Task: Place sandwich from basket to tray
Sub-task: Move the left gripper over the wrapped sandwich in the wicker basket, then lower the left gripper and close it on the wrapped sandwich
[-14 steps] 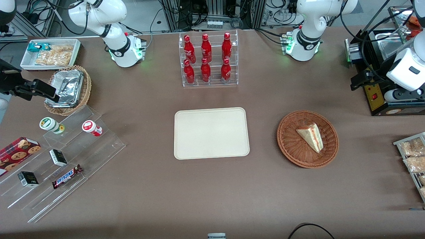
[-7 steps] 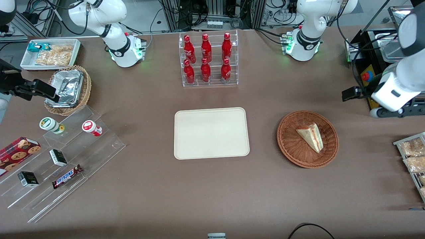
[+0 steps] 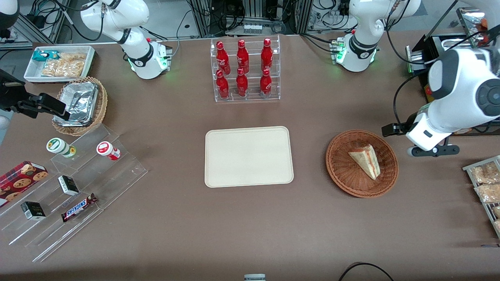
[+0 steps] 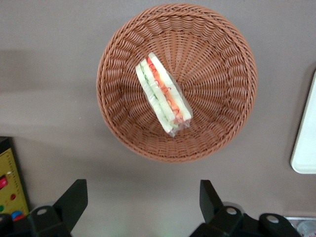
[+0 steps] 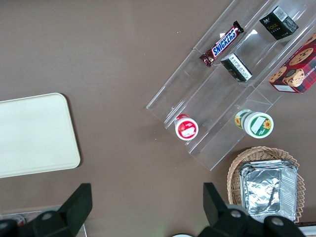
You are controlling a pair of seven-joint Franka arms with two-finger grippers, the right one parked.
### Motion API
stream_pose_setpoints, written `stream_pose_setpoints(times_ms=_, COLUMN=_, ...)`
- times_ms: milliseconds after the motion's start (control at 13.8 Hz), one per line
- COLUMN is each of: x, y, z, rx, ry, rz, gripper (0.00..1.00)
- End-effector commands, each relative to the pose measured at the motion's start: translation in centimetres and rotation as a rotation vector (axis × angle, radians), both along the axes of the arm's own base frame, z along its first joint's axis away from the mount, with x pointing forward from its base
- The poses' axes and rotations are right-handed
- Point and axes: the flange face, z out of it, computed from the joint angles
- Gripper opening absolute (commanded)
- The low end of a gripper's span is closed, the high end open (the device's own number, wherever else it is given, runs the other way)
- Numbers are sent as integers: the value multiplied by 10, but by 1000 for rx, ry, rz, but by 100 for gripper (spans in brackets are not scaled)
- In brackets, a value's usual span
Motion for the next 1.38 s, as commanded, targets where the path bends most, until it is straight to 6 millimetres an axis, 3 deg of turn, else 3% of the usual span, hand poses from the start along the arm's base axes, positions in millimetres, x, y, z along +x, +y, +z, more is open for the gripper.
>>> stream_pose_setpoints(times_ms=0, x=-12, y=-1, z=-22, rx=4, ry=-50, rz=-3, gripper=100)
stream_pose_setpoints(times_ms=508, x=-33, y=-10, z=-95, rx=9, ry=-171, rz=151, gripper=100)
stream_pose_setpoints(times_ms=871, x=-32, y=-29, z=-121, rx=41, ry=-167, rz=447, gripper=100)
stream_pose_setpoints(times_ms=1306, x=-23, y=-31, z=-147, rx=52, ry=-189, rz=693, gripper=100)
